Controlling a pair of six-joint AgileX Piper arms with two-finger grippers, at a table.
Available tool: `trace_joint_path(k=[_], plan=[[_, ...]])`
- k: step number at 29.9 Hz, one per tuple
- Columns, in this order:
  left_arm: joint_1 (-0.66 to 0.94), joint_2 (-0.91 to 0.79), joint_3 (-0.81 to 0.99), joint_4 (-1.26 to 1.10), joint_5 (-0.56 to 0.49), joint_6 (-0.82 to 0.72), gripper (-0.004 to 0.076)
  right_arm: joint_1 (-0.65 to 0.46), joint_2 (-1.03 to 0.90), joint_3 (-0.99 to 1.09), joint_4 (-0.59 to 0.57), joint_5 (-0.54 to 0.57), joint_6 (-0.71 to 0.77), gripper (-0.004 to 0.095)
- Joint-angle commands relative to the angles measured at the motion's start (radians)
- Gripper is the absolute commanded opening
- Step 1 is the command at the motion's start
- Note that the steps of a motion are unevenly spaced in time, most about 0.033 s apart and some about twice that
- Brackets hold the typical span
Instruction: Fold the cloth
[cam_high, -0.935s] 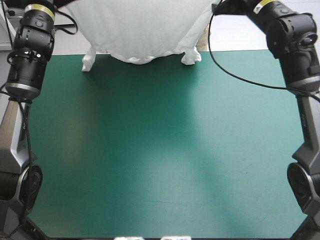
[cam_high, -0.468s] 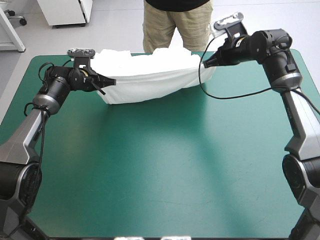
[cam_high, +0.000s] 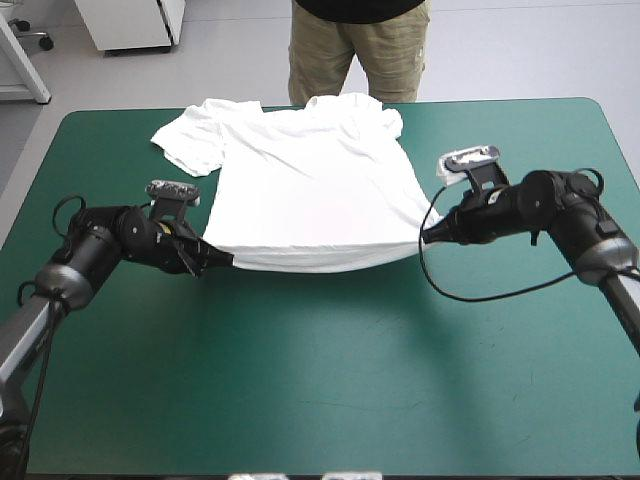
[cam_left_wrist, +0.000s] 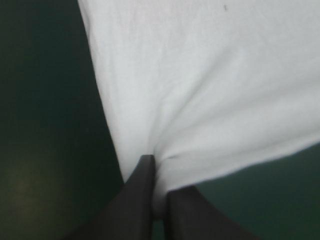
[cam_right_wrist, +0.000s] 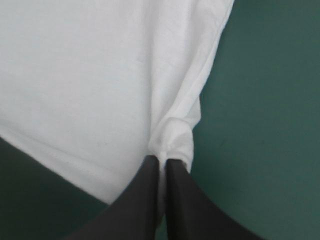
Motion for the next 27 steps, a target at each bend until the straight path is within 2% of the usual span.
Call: trace_joint_path(k=[1,6,12,15,19,27], plan=[[-0.003,-0.156,0.092,-0.023,-0.038,0.002,-0.0009,-0.005,-0.122,0.089,0.022,-0.052,-0.003,-0.0017],[-0.003,-0.32,0.192,-0.015,0.052,0.002,-0.0009,-0.005,-0.243,0.256,0.027,-0.041,0.017,-0.0017],[-0.003,-0.441,0.253,-0.016,0.156,-0.01,-0.0009,0.012,-0.379,0.447,0.107,-0.04,0.002,-0.0012],[-0.003,-0.482,0.321,-0.047,0.158,-0.001,-0.0009,0.063,-0.417,0.519,0.103,-0.057,0.036,-0.0011],[-0.003,-0.497,0.401,-0.05,0.164,-0.001,-0.0009,0.13,-0.432,0.584,0.04,-0.094,0.129,-0.0011],[-0.003,-0.495,0.471,-0.084,0.155,0.033,-0.0008,0.145,-0.428,0.612,-0.042,-0.13,0.196,-0.0011]])
